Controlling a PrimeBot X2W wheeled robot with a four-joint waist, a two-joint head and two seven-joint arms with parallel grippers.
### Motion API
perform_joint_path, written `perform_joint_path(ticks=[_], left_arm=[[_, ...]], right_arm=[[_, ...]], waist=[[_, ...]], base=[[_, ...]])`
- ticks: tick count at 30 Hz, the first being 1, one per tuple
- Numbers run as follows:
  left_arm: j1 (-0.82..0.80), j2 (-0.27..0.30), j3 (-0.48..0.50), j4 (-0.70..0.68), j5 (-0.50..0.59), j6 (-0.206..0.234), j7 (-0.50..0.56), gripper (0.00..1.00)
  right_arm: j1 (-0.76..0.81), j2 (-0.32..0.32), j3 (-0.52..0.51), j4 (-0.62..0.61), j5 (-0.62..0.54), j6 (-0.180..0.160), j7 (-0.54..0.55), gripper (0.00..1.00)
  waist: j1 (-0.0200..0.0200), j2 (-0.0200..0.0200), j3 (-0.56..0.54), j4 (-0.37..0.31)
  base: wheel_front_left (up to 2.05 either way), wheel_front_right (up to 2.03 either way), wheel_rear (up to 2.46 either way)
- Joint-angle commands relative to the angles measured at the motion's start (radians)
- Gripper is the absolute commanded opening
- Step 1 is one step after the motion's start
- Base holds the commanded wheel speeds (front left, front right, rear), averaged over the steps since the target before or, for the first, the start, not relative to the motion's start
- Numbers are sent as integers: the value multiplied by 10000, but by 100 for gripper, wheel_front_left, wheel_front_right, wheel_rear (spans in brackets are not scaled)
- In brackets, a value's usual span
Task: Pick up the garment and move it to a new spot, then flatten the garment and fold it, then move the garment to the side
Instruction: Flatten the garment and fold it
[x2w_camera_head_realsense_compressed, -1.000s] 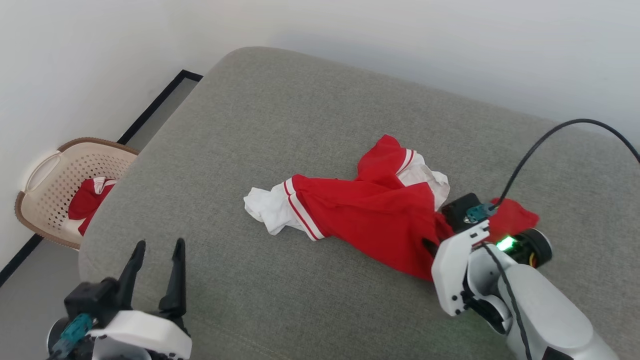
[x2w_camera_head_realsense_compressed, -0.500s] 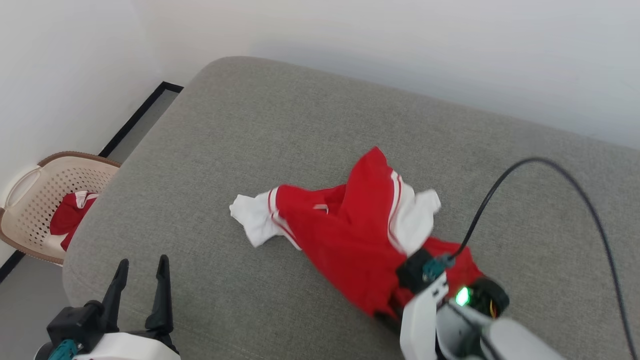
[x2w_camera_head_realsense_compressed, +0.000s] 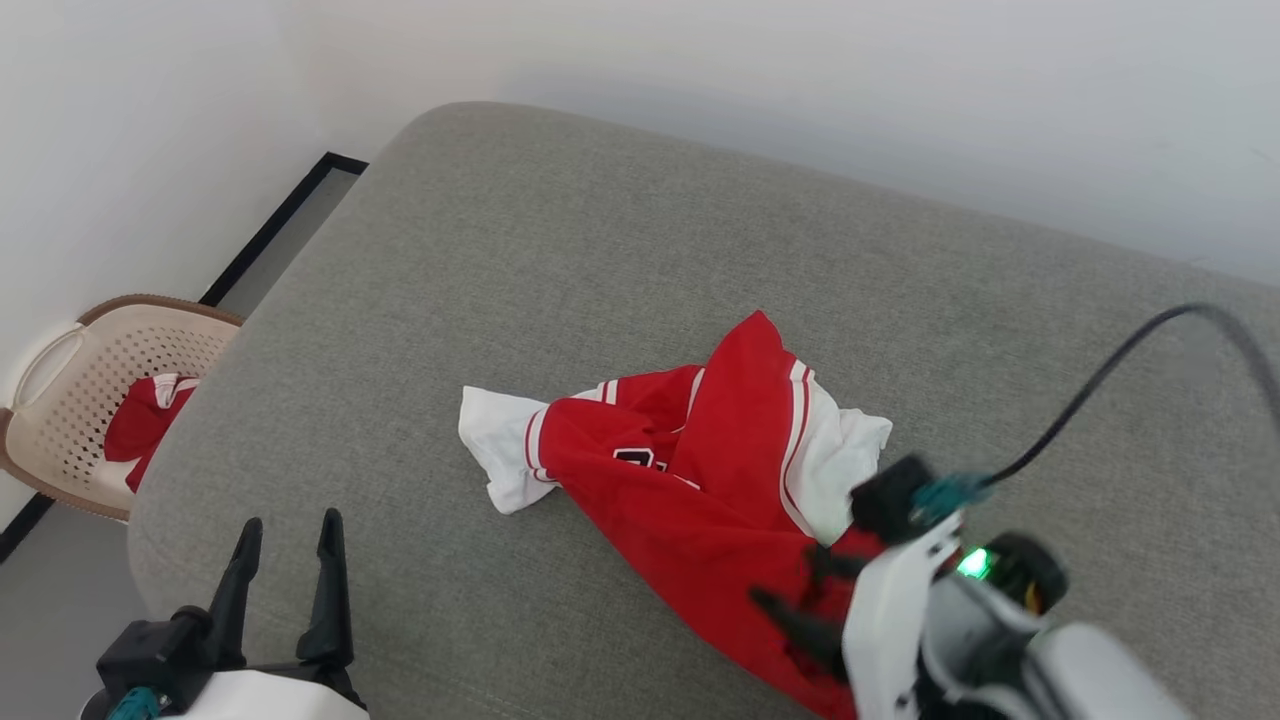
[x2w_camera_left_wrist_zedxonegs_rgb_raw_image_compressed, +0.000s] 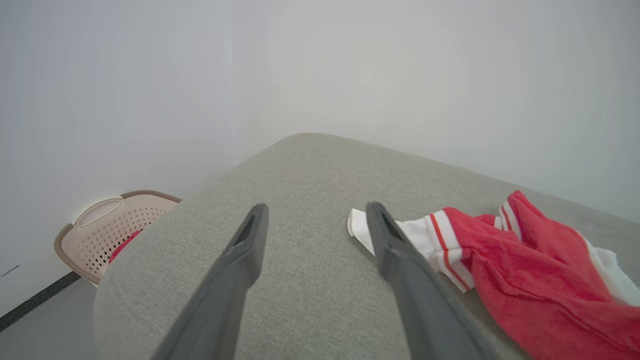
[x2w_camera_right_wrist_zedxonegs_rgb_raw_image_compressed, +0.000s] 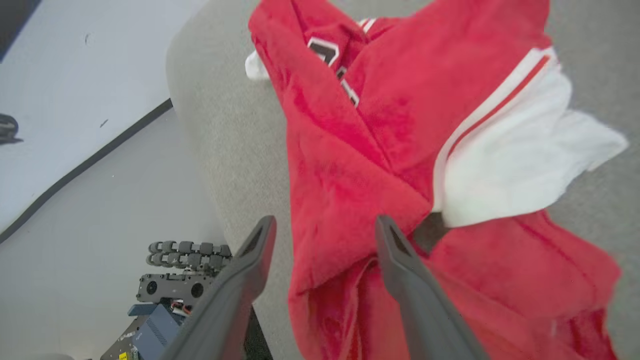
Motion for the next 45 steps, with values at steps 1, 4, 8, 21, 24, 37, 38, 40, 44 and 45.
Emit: perform_joint_path(ticks=[1, 4, 8, 21, 24, 37, 38, 40, 44, 45], left_arm=[[112, -31, 65, -65, 75, -63, -70, 100], [118, -250, 151, -249, 290, -202, -70, 100], [109, -569, 193, -424, 571, -386, -70, 100], [-178, -1288, 320, -904, 799, -689, -70, 100], [-285, -1353, 339, -1013, 734, -720, -71, 100], [-572, -1376, 99, -1053, 234, -659, -71, 100], [-603, -1375, 95, -1027, 216, -656, -71, 100], [-635, -1376, 86, -977, 279, -662, -71, 100], [-686, -1375, 76, -840, 459, -700, -71, 100], [-691, -1373, 79, -794, 528, -711, -71, 100]], right_arm=[[-101, 0, -127, -105, -36, 1, 48, 100], [-329, -1, -779, -416, -298, 1, 109, 100], [-740, -110, -1429, -173, -683, 1, 79, 100], [-3094, -968, -892, 3273, -584, 1, 113, 100], [-3619, -1076, -420, 4109, -395, 1, 37, 100], [-4887, -1100, 1703, 6444, 702, 1, -587, 0], [-5010, -1129, 1748, 6491, 822, 1, -731, 0], [-5266, -1233, 1814, 6536, 993, 1, -934, 0], [-5683, -1608, 1868, 6368, 1336, -1, -1169, 0], [-5710, -1716, 1854, 6299, 1402, 1, -1237, 0]], waist=[[0, 0, 6, 34], [0, 0, 44, 171], [0, 0, 128, 427], [0, 0, 1017, 1070], [0, 0, 1318, 1147], [0, 0, 1780, 1244], [0, 0, 1751, 1233], [0, 0, 1672, 1202], [0, 0, 1408, 1111], [0, 0, 1331, 1081]], base=[[0, 0, 0], [0, 0, 0], [0, 0, 0], [0, 0, 0], [0, 0, 0], [0, 0, 0], [0, 0, 0], [0, 0, 0], [0, 0, 0], [0, 0, 0]])
